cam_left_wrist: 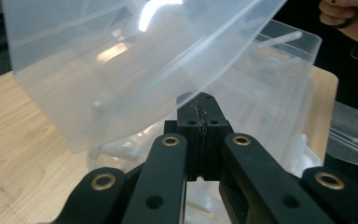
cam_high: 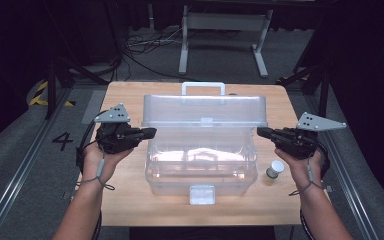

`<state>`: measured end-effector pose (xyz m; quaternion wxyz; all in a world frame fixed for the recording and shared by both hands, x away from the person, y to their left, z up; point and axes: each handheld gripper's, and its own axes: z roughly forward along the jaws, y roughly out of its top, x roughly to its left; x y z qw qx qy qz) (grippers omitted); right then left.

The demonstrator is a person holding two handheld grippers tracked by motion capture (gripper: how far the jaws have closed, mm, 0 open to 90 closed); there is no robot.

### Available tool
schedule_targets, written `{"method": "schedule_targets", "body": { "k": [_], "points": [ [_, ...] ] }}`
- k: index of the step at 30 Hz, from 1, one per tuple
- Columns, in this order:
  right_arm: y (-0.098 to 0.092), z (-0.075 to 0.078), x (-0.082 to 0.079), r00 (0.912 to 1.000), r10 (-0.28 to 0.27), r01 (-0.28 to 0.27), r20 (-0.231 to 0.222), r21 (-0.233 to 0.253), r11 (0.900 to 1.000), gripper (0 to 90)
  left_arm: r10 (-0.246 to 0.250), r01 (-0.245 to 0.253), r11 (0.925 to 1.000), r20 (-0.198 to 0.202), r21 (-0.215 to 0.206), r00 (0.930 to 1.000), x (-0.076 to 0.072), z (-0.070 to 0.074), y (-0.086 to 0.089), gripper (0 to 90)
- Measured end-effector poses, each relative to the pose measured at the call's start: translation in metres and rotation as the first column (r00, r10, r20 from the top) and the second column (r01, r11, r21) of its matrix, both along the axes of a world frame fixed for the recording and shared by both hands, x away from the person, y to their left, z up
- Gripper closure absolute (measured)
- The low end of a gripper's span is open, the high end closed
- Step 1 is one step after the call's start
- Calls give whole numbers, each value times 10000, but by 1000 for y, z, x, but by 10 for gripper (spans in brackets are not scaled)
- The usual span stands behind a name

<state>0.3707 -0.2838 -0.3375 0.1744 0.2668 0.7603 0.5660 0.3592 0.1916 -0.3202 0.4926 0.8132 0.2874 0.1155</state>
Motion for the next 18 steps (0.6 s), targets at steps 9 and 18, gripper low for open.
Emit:
{"method": "schedule_targets", "body": {
  "k": [9, 18],
  "points": [
    [-1, 0, -2, 10000, 39, -39, 17, 47, 10000, 900, 255, -250, 9996, 317, -135, 9992, 3, -1, 0, 896],
    [-4, 3, -11, 9995, -206, 211, 242, -215, 9995, 900, 369, -355, 9989, 481, -305, 9982, 8, 1, -1, 896]
  ]
}}
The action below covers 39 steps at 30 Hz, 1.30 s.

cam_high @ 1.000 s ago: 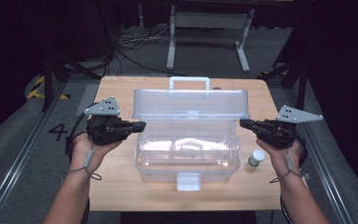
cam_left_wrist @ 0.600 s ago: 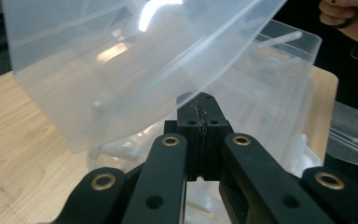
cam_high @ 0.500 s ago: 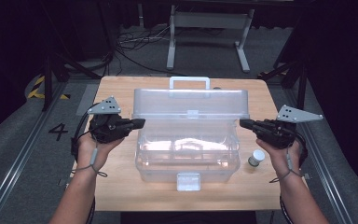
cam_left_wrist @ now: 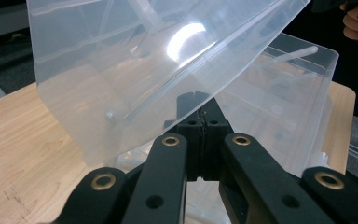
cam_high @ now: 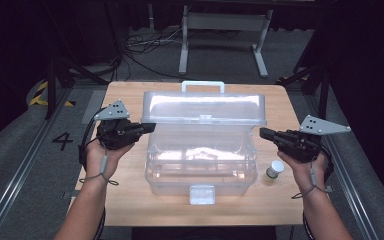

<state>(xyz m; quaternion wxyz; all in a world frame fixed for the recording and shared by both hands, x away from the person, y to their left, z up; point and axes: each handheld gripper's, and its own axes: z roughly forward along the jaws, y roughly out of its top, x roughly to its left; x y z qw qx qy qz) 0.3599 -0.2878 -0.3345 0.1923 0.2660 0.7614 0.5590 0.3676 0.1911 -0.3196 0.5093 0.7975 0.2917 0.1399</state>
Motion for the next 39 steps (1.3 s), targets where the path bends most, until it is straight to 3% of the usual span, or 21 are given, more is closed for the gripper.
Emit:
{"method": "schedule_targets", "body": {
  "k": [7, 15, 20, 23, 39],
  "points": [
    [-9, 4, -8, 9980, -609, 609, 188, 25, 9981, 892, 120, -116, 9998, 258, -144, 9996, 6, 2, -1, 896],
    [-12, 2, -6, 9921, -1230, 1230, 262, 38, 9924, 746, 92, -84, 9996, 284, -261, 9996, 12, 3, -2, 897],
    [-4, 3, 1, 9824, -1796, 1804, 518, -124, 9835, 604, 89, -79, 9995, 319, -318, 9994, 15, 4, -1, 897],
    [2, 6, 4, 9792, -1900, 1921, 710, -227, 9811, 574, 96, -83, 9991, 338, -407, 9994, 17, 4, -1, 897],
    [21, 12, 27, 9661, -2405, 2405, 945, 109, 9706, 548, -4, 22, 9986, 322, -535, 9995, 20, 5, -1, 897]
  ]
}}
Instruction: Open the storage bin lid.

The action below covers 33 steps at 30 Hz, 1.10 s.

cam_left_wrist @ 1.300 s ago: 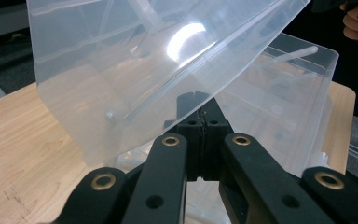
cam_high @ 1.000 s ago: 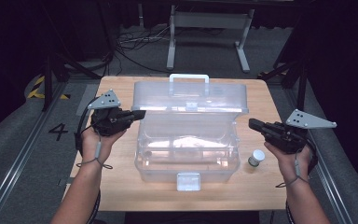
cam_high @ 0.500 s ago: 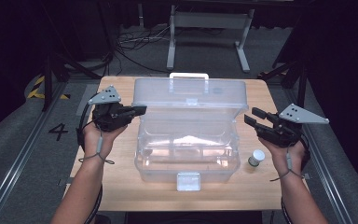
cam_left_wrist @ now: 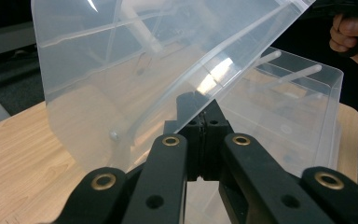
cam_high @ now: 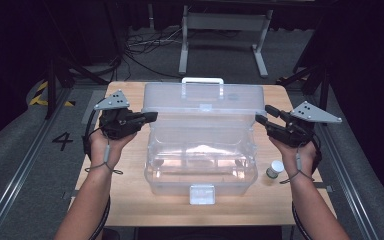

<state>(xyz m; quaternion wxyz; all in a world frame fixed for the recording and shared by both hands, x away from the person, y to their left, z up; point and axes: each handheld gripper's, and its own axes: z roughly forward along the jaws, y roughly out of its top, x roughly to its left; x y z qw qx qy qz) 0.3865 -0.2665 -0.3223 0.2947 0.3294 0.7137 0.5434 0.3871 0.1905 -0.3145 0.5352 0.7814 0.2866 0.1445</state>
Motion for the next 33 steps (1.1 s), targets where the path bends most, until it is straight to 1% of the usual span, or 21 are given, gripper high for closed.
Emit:
{"method": "schedule_targets", "body": {
  "k": [1, 2, 4, 7, 8, 10, 12, 14, 20, 24, 29, 33],
  "points": [
    [0, 0, 0, 10000, 0, 0, 0, 0, 10000, 548, -25, 25, 10000, -12, -11, 10000, 0, 0, 0, 897],
    [2, 1, 2, 10000, -86, 86, 17, 67, 9999, 568, -33, 33, 10000, -14, -12, 10000, 0, 0, 0, 897],
    [4, 1, 3, 10000, -86, 86, 51, -43, 10000, 604, -36, 36, 10000, -18, 3, 10000, -1, 0, -1, 897],
    [6, 1, 3, 9998, -172, 173, 63, -130, 9998, 613, -62, 62, 10000, -28, 18, 10000, -1, 0, 0, 896],
    [7, -1, 3, 9992, -326, 331, 212, -240, 9992, 641, -75, 75, 10000, -16, 36, 10000, -1, 0, -1, 896],
    [7, -2, 4, 9987, -464, 472, 230, -344, 9983, 675, -162, 161, 9998, 26, 115, 9999, -2, -1, -1, 894],
    [7, -3, 4, 9986, -492, 499, 210, -358, 9981, 685, -220, 219, 9996, 82, 176, 9997, -2, -1, -1, 891],
    [7, -4, 6, 9977, -594, 606, 335, -375, 9975, 701, -198, 195, 9994, 105, 298, 9997, -4, -1, -2, 867],
    [9, -5, 9, 9948, -815, 826, 607, -162, 9965, 706, -114, 113, 9994, 12, 324, 9999, -7, -3, 2, 856],
    [10, -3, 12, 9936, -968, 976, 590, -117, 9952, 716, -14, 16, 9993, -47, 369, 10000, -11, -5, 8, 853],
    [10, -2, 15, 9934, -1014, 1016, 542, -16, 9948, 719, 131, -129, 9991, -64, 399, 9999, -15, -6, 13, 848],
    [11, -2, 19, 9922, -1114, 1104, 556, 207, 9937, 720, 380, -375, 9987, -125, 339, 9992, -20, -7, 21, 848]
  ]
}}
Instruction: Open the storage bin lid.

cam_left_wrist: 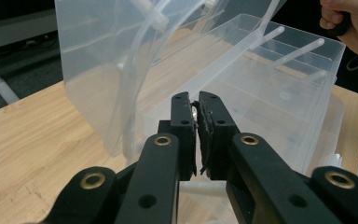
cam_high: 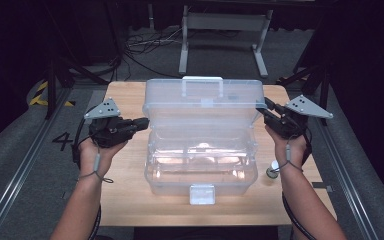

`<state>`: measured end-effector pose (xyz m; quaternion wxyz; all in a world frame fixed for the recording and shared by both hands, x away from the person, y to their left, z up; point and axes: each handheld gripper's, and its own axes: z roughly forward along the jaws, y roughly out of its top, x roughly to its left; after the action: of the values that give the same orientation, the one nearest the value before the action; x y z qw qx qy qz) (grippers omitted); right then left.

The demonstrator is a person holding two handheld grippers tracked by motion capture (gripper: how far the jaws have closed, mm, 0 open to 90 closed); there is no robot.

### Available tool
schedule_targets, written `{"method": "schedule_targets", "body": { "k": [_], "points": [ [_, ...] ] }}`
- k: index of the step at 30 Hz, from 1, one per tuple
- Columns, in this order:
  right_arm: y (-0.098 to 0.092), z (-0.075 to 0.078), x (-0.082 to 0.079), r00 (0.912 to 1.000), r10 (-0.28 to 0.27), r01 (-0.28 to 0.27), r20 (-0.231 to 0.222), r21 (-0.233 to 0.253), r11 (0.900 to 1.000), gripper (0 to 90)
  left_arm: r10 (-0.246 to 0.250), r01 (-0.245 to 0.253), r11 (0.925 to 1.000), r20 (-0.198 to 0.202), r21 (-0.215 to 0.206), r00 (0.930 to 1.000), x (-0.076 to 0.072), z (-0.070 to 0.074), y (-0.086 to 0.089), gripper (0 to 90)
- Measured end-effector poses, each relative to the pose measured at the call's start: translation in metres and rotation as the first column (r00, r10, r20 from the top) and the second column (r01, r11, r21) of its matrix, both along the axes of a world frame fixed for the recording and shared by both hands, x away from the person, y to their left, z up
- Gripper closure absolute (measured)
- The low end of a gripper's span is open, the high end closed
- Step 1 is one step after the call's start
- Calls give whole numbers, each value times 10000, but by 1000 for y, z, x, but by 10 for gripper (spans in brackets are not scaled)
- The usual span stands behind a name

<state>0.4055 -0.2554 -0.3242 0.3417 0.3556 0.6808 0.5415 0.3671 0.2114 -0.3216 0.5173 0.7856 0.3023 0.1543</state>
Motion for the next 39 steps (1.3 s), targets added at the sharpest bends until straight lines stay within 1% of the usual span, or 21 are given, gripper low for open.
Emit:
{"method": "schedule_targets", "body": {
  "k": [3, 9, 13, 17, 19, 20, 22, 25, 32, 33, 39],
  "points": [
    [1, 1, 3, 9999, -101, 101, 45, 79, 9999, 722, 127, -127, 9999, -39, 18, 9999, -3, -1, 4, 844],
    [3, 2, 7, 9995, -264, 263, 195, 41, 9996, 726, 325, -324, 9995, -159, 67, 9993, -6, -5, 10, 842],
    [6, 4, 11, 9983, -460, 463, 370, -69, 9989, 735, 467, -465, 9989, -265, 82, 9986, -5, -9, 13, 838],
    [8, 5, 15, 9971, -636, 642, 428, -111, 9979, 745, 466, -464, 9989, -329, 76, 9984, -5, -10, 14, 826],
    [9, 6, 17, 9954, -793, 810, 538, -302, 9963, 755, 456, -453, 9989, -369, 88, 9983, -5, -11, 15, 826],
    [10, 6, 18, 9952, -815, 832, 540, -312, 9960, 756, 479, -476, 9988, -387, 79, 9981, -5, -11, 16, 826],
    [10, 6, 21, 9952, -845, 858, 486, -264, 9960, 761, 512, -509, 9987, -424, 95, 9978, -4, -12, 17, 826],
    [11, 6, 24, 9941, -956, 968, 517, -214, 9951, 768, 577, -574, 9983, -505, 59, 9971, -5, -14, 19, 826],
    [12, 4, 30, 9931, -1078, 1076, 471, 66, 9942, 777, 716, -712, 9974, -542, 81, 9960, -10, -16, 24, 824],
    [13, 4, 33, 9926, -1136, 1131, 431, 141, 9935, 781, 817, -815, 9967, -556, 70, 9951, -11, -16, 27, 824],
    [13, 4, 39, 9923, -1188, 1178, 342, 277, 9926, 788, 994, -993, 9950, -635, 37, 9930, -15, -18, 33, 823]
  ]
}}
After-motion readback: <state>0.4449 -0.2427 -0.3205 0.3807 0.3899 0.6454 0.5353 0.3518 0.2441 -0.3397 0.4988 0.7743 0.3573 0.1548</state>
